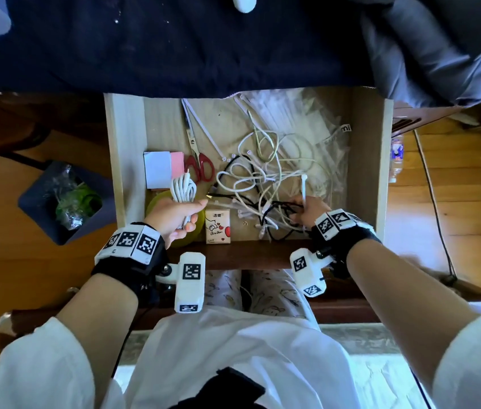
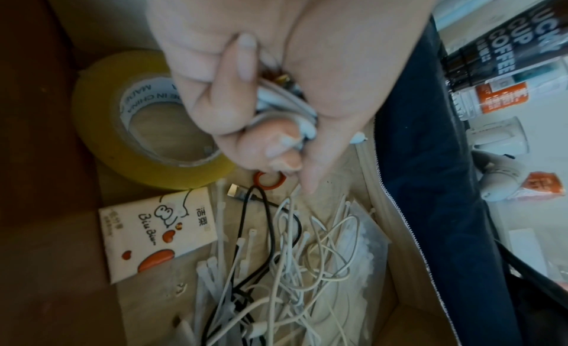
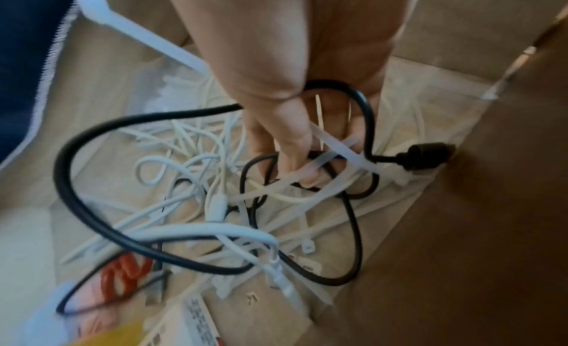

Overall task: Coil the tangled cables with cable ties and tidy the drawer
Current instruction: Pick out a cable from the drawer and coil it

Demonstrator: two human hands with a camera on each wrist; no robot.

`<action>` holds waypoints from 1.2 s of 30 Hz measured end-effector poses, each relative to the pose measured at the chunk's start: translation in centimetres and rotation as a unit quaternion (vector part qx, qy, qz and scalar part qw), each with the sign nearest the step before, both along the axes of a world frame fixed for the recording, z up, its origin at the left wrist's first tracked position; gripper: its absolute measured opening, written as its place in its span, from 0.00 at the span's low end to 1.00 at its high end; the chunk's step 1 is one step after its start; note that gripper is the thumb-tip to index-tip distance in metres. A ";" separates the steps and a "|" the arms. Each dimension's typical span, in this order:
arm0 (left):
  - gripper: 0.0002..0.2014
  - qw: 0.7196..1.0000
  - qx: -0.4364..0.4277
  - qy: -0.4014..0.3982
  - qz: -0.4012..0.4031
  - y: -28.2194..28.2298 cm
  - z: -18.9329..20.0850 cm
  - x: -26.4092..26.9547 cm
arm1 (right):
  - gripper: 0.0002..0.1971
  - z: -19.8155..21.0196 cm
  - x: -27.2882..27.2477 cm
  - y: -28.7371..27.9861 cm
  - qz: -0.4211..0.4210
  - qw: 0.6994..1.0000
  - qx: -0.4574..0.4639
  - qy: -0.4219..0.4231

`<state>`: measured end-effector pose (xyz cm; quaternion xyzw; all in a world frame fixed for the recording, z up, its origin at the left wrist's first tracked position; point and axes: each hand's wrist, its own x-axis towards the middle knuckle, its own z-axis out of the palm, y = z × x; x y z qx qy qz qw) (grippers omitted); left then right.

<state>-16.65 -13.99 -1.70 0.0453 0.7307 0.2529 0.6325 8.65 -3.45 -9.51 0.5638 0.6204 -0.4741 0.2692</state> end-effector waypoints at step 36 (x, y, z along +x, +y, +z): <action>0.04 0.997 0.057 -0.028 0.037 2.7 3.9 -0.1 | 0.13 13.4 -5.2 5.0 -0.004 0.957 0.178 0.228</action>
